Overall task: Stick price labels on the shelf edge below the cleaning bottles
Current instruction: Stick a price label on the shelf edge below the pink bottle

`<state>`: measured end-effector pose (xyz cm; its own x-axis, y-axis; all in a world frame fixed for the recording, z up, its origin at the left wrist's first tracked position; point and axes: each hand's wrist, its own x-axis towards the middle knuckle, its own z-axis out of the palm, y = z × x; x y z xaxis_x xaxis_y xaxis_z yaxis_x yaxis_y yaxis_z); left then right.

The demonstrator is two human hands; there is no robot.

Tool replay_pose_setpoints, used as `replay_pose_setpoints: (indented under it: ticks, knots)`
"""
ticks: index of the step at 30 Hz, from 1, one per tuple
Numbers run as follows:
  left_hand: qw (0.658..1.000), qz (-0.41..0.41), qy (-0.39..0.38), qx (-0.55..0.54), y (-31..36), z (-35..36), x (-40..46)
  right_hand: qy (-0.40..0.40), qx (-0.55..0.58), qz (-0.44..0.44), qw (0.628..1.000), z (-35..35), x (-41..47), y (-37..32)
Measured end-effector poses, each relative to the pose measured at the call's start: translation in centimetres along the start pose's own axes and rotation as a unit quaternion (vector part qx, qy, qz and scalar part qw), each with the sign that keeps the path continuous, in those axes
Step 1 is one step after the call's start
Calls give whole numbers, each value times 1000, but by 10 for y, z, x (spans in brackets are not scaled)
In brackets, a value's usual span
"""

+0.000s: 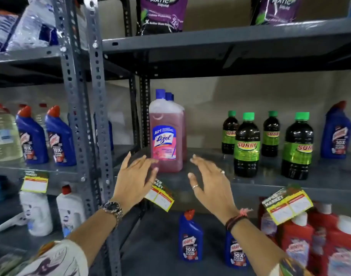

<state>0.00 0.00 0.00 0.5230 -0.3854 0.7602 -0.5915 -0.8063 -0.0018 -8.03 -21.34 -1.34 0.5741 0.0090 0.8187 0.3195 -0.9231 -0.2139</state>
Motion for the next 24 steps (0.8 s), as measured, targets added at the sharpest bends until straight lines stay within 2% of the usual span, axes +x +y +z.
replay_pose_setpoints:
  ticks: [2, 5, 16, 21, 24]
  knots:
    - [1000, 21, -5, 5, -13, 4, -7, -32, 31, 27, 999, 18, -5, -9]
    - [999, 26, -12, -23, -25, 8, -12, -76, 15, 37, 996, 47, -16, -12]
    - [994, 75, 15, -82, -44, 16, -16, -51, -95, 13, 994, 60, -17, -21]
    - [993, 41, 15, -111, -49, 21, -14, -38, -74, 81, 993, 59, -9, -31]
    - [992, 36, 10, -118, -53, 26, -15, -41, -76, 88, 992, 59, -8, -31]
